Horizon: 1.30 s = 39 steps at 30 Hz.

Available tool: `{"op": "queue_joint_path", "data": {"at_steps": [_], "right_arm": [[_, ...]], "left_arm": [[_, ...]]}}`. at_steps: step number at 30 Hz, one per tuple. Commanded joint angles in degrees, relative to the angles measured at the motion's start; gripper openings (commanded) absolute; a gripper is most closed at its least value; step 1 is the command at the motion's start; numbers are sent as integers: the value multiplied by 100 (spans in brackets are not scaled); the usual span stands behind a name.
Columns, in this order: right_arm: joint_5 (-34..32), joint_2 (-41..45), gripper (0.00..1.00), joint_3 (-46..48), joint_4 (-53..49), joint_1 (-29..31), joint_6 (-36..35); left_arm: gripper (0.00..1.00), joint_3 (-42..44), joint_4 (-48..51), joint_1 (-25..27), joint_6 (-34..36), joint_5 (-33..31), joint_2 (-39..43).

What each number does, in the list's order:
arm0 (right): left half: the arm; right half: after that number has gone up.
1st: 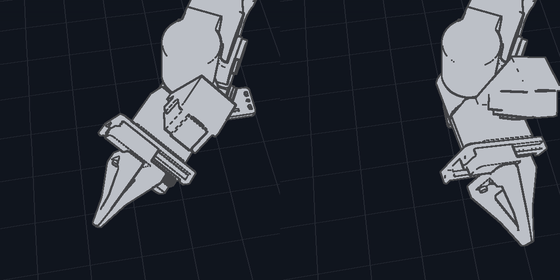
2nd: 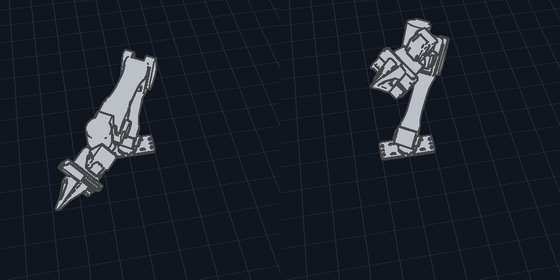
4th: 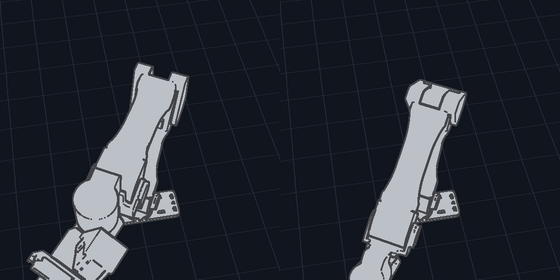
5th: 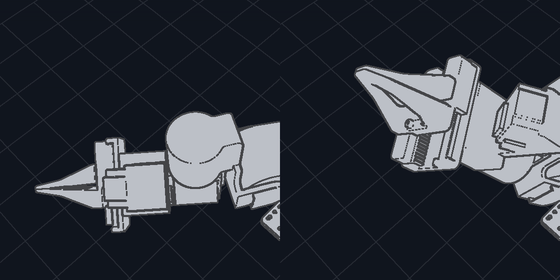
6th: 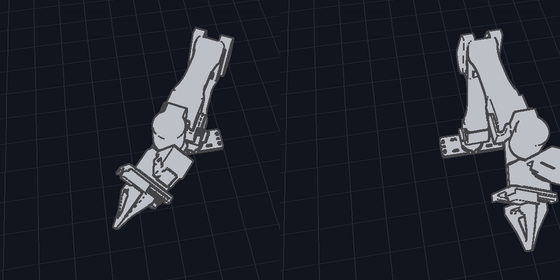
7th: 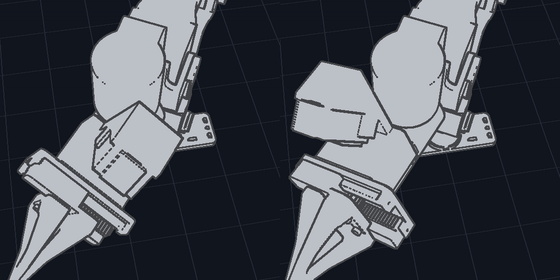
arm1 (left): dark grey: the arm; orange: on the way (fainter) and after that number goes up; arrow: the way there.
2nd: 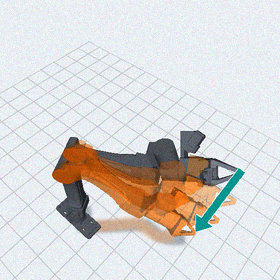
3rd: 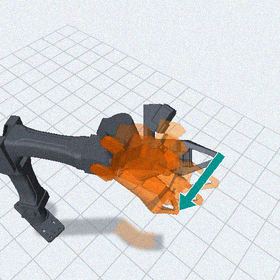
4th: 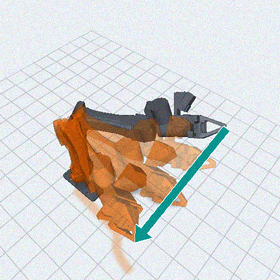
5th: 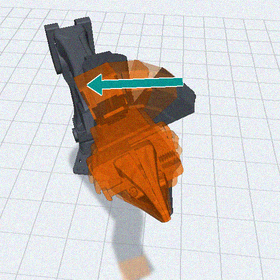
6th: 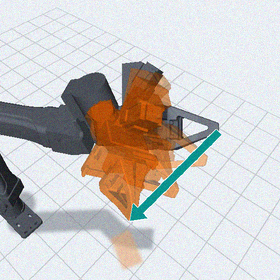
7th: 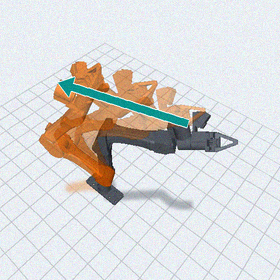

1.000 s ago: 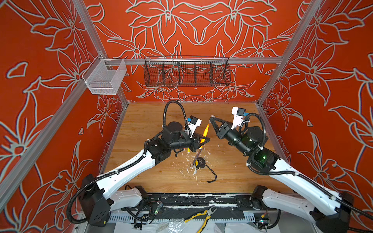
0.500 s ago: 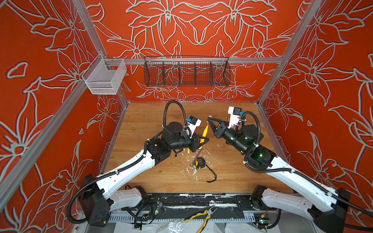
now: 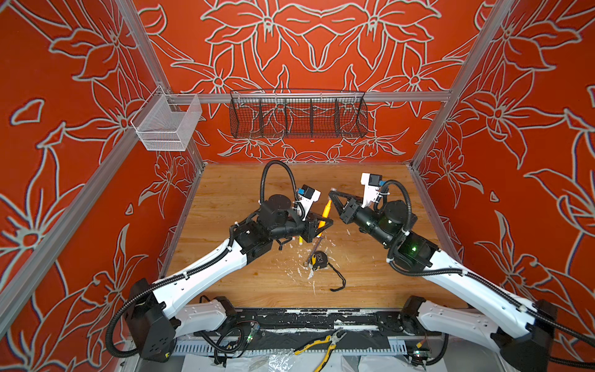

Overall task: Insert the pens into the pen caps
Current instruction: 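Bring the cap over the orange highlighter tip held upright by the left gripper, then push the translucent cap down onto the orange highlighter tip with the right gripper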

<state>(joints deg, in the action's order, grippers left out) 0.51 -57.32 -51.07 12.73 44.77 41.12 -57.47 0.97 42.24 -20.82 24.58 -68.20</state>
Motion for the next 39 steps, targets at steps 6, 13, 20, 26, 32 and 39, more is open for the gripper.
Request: {"op": "queue_joint_path", "data": {"at_steps": [6,13,20,26,32,39], "right_arm": [[135,90,7,203,127,57,176],[344,52,7,610,653,287,697],[279,-95,7,728,924,597,754],[19,34,26,809,854,614,647],[-439,532,54,781,354,612,359],[-892,1111,60,747,-68,611,79]], "left_arm": [[0,-80,-97,32,74,-103,138],[0,34,-237,33,157,-400,134],[0,130,-374,31,203,-718,101],[0,166,-370,32,299,-792,151],[0,166,-308,35,540,-787,210],[0,264,-216,39,1335,-460,413]]}}
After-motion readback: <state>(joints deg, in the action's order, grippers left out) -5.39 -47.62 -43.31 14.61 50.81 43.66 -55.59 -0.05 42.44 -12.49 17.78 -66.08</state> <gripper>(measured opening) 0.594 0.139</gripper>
